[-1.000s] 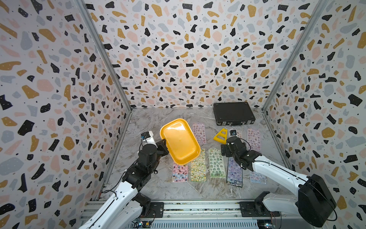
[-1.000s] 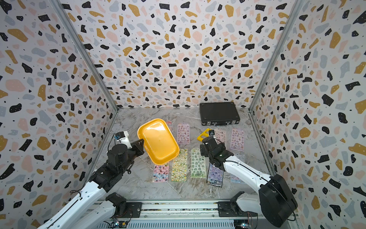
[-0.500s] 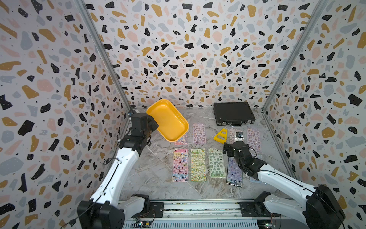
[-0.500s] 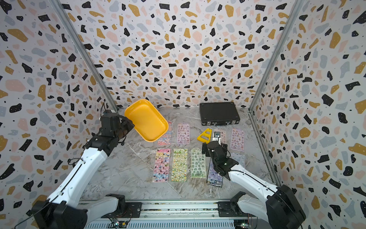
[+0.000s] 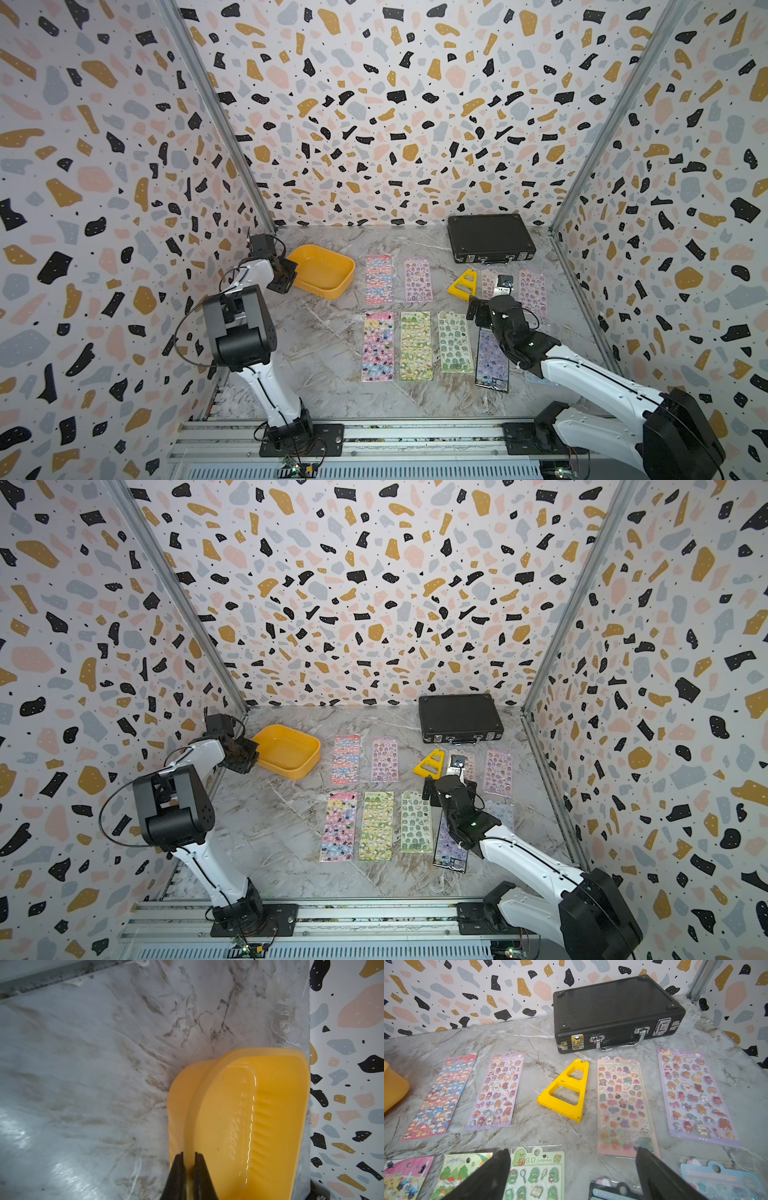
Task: Take the stickers out of the storage box
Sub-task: Place the storage box at the center of the board, then reset both arms
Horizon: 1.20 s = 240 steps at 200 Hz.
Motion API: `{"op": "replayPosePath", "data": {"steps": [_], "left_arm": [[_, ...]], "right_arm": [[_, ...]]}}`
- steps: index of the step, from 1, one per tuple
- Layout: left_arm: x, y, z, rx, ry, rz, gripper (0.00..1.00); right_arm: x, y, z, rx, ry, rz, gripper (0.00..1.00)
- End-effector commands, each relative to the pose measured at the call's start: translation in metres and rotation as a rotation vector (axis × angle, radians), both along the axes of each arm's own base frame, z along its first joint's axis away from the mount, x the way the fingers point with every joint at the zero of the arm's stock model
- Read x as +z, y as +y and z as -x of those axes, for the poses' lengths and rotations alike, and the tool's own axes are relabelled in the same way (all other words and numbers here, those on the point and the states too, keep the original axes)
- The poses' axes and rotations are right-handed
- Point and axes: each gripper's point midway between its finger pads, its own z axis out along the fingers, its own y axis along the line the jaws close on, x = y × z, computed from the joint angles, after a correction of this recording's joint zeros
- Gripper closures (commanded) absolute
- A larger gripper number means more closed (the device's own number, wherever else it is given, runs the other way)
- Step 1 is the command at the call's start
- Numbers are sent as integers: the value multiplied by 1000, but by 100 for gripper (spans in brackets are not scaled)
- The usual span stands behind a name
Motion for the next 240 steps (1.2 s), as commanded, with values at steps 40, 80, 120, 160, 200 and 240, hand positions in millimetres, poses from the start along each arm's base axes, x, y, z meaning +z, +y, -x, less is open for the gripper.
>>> {"op": "replayPosePath", "data": {"steps": [40, 80, 120, 160, 200, 240], "left_arm": [[5, 0, -44, -27, -34, 21, 88], [14, -1, -51, -46, -42, 24, 49], [81, -7, -50, -80, -158, -58, 1], [190, -57, -10, -151, -425, -401, 1], [226, -93, 52, -165, -674, -577, 1], [180, -69, 120, -150, -674, -789, 1]], "right_arm": [[0, 1, -4, -17, 17, 17, 1], [-3, -1, -5, -27, 20, 39, 1], [-6, -4, -6, -40, 34, 70, 1], [-13, -52, -1, -208, 132, 119, 1], [-1, -87, 11, -280, 78, 69, 1], [8, -127, 19, -387, 10, 42, 1]]}}
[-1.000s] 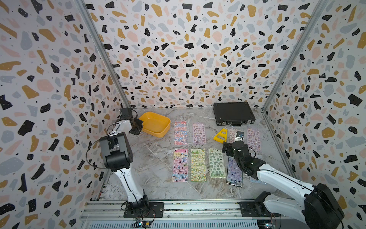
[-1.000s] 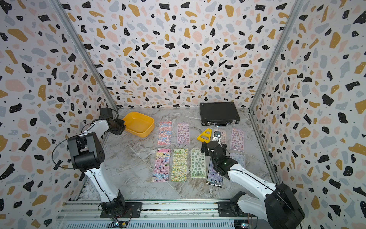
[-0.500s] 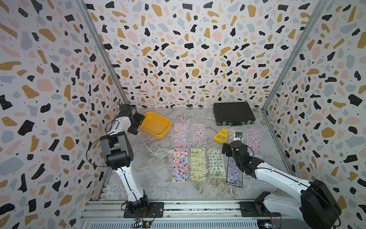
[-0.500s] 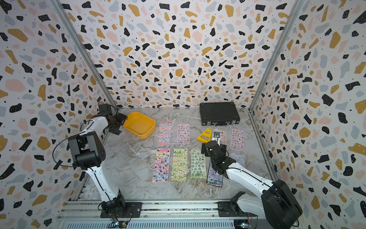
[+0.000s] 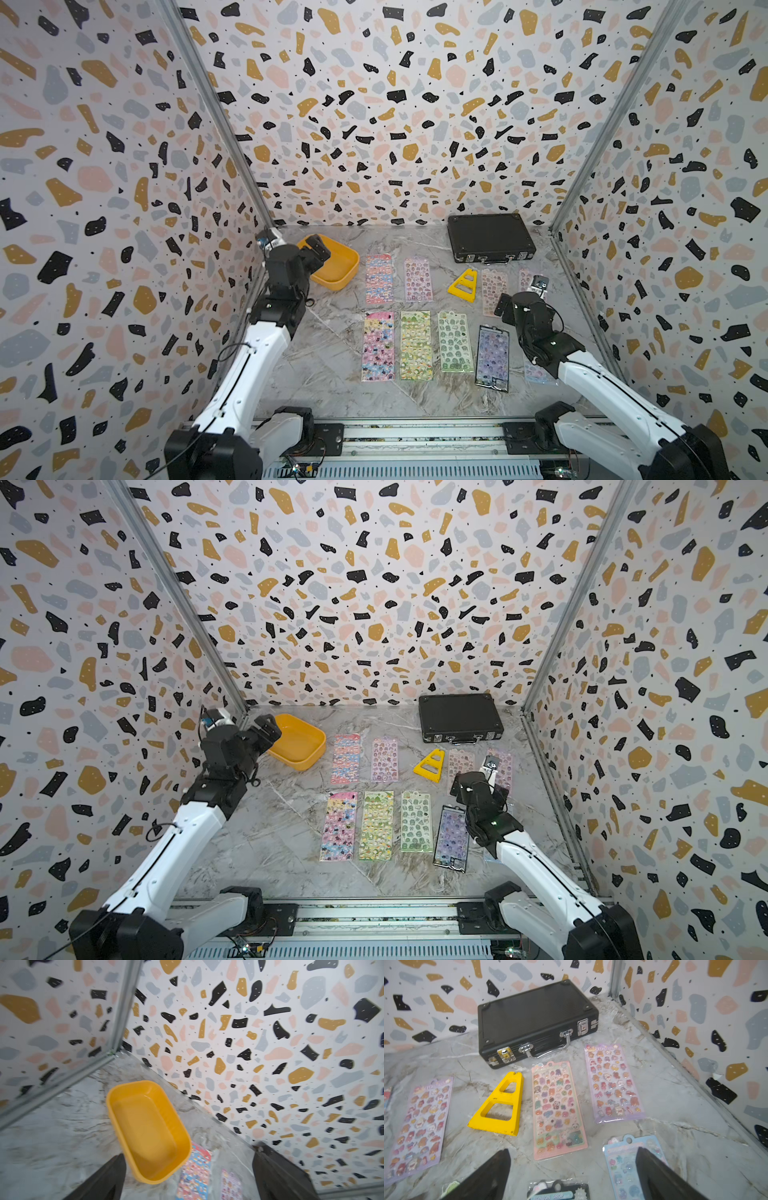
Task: Take the stickers out of the storage box
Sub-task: Reset both arms
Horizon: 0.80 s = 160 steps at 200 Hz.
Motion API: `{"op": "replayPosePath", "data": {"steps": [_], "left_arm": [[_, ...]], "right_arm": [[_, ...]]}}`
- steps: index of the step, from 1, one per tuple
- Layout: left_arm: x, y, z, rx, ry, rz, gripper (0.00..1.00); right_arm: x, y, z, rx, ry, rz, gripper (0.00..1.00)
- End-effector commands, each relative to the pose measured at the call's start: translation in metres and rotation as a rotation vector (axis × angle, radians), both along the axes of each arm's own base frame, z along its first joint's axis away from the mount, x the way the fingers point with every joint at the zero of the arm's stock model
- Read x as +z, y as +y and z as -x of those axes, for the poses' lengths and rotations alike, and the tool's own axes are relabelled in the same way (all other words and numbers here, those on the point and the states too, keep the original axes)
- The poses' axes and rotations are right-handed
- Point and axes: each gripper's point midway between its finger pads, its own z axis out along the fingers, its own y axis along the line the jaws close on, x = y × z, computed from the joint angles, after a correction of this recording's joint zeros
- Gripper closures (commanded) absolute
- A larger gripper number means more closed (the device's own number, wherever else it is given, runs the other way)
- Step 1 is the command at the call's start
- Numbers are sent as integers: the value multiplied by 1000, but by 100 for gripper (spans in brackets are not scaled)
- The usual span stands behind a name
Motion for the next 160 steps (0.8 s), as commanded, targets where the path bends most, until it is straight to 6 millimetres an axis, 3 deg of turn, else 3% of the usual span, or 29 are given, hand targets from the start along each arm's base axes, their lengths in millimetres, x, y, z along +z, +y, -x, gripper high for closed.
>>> {"op": "replayPosePath", "data": {"steps": [1, 35, 47, 68, 92, 120, 160], "left_arm": [[-22, 27, 26, 109, -43, -180, 1], [-85, 67, 63, 339, 8, -255, 1], [-104, 71, 60, 346, 100, -313, 1], [-130, 68, 47, 299, 227, -379, 1], [-130, 49, 30, 161, 229, -407, 1], [-134, 50, 32, 160, 258, -412, 1], [-167, 47, 36, 130, 347, -421, 1]], "right_arm": [[-4, -23, 7, -60, -8, 20, 1], [7, -63, 11, -200, -71, 196, 1], [10, -71, 13, -219, -107, 294, 1], [1, -68, 16, -151, -219, 388, 1], [-8, -61, 15, -82, -249, 428, 1], [-31, -43, 5, 47, -175, 429, 1], [-39, -35, -8, 106, -140, 433, 1]]}}
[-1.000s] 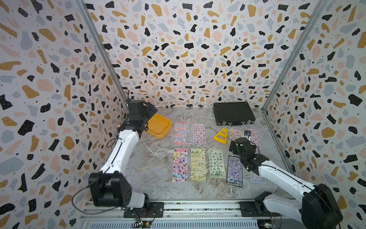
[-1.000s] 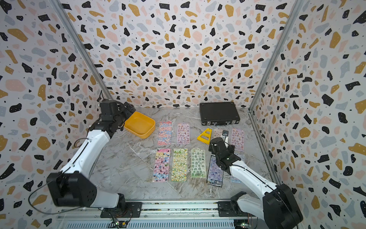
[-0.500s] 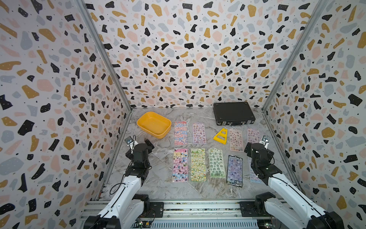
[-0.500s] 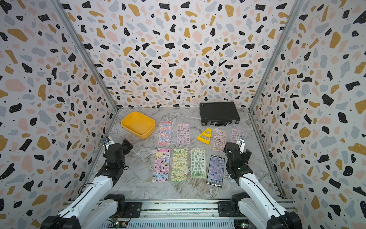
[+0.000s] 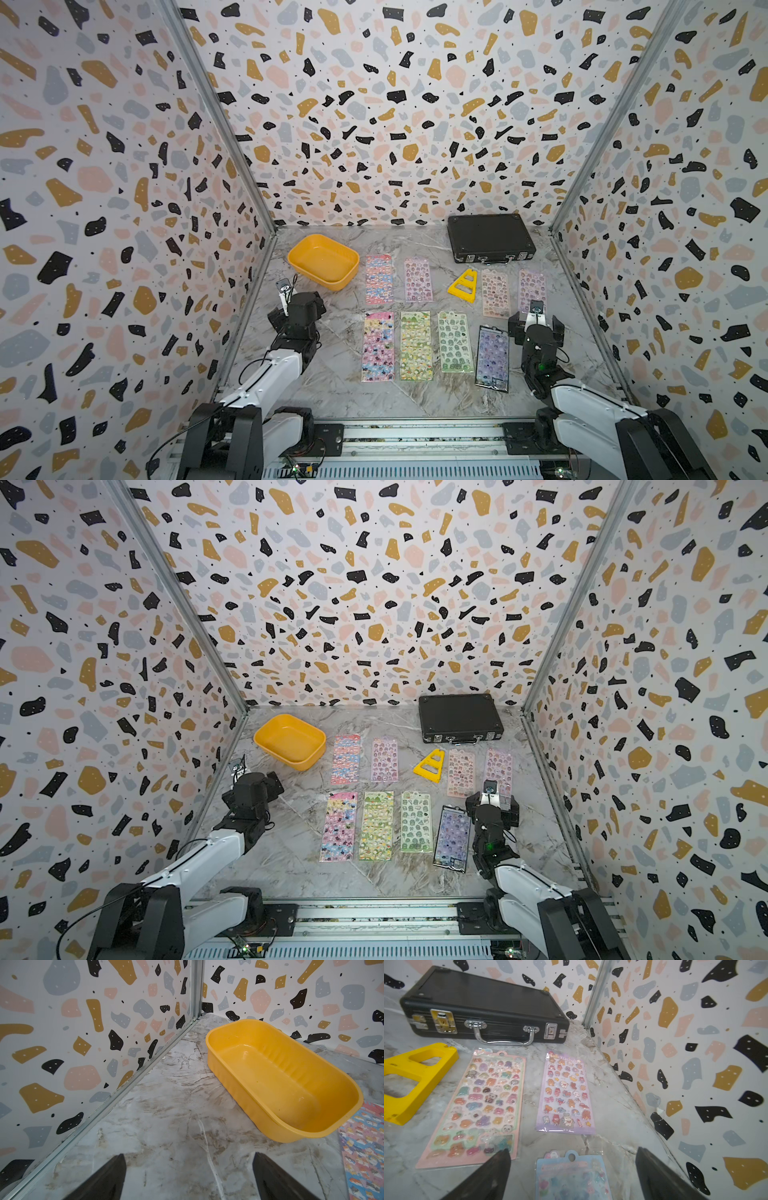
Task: Take the stickers out of the storage box
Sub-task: Reset both arms
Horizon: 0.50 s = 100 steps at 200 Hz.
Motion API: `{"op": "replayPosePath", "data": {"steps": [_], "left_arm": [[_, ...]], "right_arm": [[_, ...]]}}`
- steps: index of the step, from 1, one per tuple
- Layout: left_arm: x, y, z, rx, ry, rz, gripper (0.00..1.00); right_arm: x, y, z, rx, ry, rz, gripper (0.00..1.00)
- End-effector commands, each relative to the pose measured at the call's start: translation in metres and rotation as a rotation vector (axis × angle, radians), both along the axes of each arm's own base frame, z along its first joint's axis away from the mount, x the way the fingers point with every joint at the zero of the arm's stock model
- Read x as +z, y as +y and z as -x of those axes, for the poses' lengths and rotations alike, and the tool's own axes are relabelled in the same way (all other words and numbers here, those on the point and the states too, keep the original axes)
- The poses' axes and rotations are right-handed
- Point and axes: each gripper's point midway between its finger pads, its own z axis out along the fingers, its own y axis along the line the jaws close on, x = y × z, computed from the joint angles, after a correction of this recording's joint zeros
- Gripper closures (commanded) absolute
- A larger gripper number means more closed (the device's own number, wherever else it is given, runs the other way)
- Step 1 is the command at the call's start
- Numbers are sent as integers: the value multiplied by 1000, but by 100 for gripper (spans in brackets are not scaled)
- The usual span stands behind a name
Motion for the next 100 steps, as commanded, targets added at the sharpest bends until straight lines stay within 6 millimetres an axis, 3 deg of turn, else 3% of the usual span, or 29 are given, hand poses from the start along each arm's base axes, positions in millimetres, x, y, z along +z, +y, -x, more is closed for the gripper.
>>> {"op": "replayPosePath", "data": {"steps": [1, 40, 59, 76, 100], "left_arm": [[-10, -4, -6, -29, 23, -7, 1], [-4, -21, -21, -176, -39, -80, 0], [1, -33, -16, -237, -81, -117, 1], [7, -34, -12, -240, -149, -162, 1], [-4, -39, -17, -272, -166, -181, 1]], "right_arm": [[24, 10, -17, 54, -61, -9, 1], [23, 9, -30, 73, -93, -27, 1], [25, 2, -35, 62, -151, -31, 1], [9, 0, -46, 84, -132, -101, 1], [-2, 12, -52, 173, -160, -88, 1]]}}
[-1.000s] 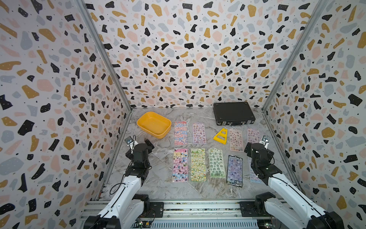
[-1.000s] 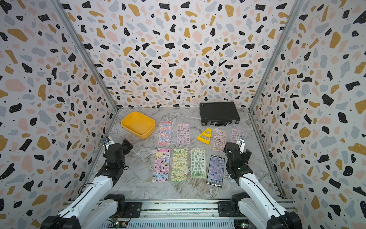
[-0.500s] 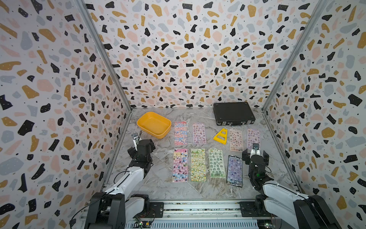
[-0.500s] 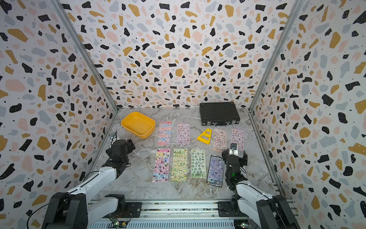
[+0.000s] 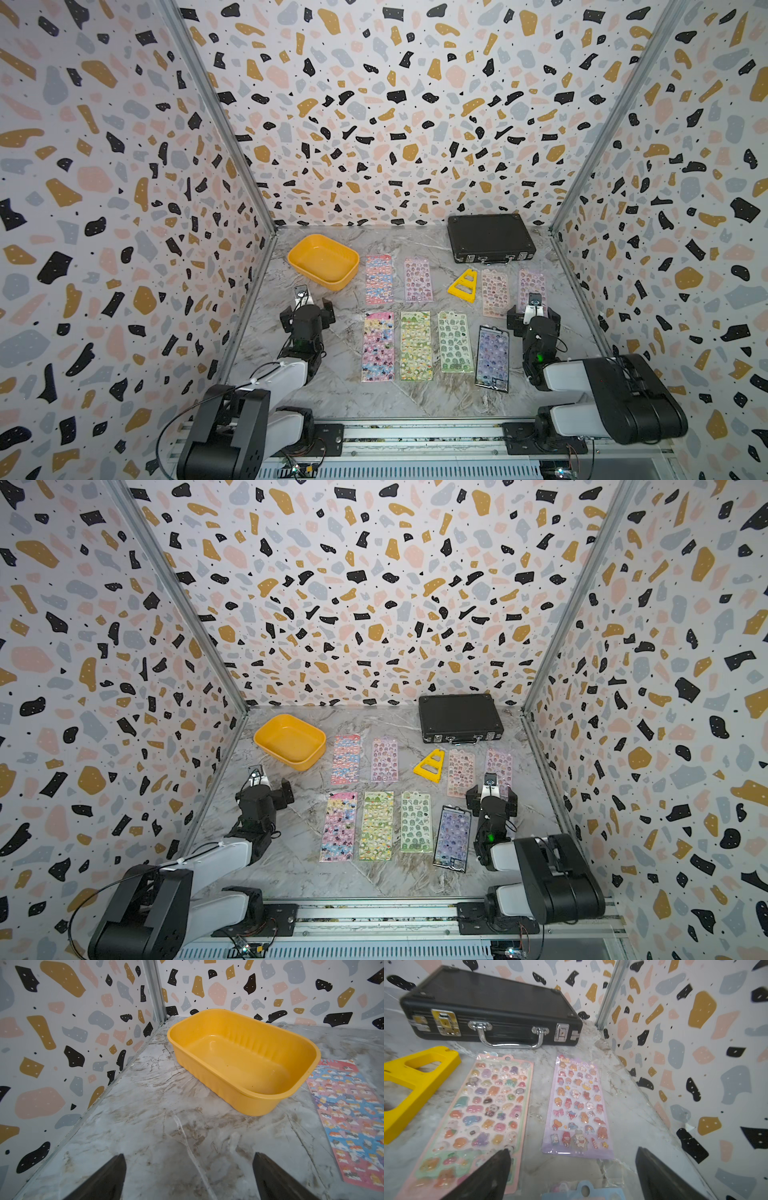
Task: Take the stickers out of the storage box
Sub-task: Reset both arms
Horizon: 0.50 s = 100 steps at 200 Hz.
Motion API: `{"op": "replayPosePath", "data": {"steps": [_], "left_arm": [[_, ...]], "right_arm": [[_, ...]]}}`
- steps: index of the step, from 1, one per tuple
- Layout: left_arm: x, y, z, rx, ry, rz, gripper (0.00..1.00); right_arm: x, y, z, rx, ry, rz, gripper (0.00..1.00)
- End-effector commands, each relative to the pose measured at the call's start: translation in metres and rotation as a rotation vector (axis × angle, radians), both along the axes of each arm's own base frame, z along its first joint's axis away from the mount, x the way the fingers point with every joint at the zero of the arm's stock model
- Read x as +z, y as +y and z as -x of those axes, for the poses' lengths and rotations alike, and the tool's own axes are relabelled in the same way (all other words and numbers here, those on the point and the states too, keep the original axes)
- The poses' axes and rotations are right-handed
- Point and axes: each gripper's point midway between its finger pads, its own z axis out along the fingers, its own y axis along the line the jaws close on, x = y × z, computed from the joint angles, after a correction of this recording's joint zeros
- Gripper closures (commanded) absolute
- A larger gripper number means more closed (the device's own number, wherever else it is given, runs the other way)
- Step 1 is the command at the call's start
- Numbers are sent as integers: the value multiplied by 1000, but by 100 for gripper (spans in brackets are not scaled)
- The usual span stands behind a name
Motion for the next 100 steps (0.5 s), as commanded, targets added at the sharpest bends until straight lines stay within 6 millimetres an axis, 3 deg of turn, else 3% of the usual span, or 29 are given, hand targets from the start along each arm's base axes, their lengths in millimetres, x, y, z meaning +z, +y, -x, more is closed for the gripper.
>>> {"op": "replayPosePath", "data": {"steps": [1, 24, 39, 63, 80, 100], "left_arm": [[19, -8, -14, -61, -123, -48, 1], [5, -23, -21, -151, -118, -56, 1], [5, -21, -23, -139, -123, -65, 1], [-2, -10, -34, -70, -23, -55, 1], [-2, -3, -38, -75, -38, -4, 1], [-4, -4, -37, -77, -22, 0, 1]], "right_arm": [[22, 19, -14, 113, -149, -38, 1], [18, 26, -16, 153, -101, -42, 1], [18, 36, -19, 209, -108, -26, 1], [9, 31, -29, 167, -17, -30, 1], [3, 33, -44, 183, 67, -45, 1], [0, 27, -48, 168, 91, -84, 1]]}}
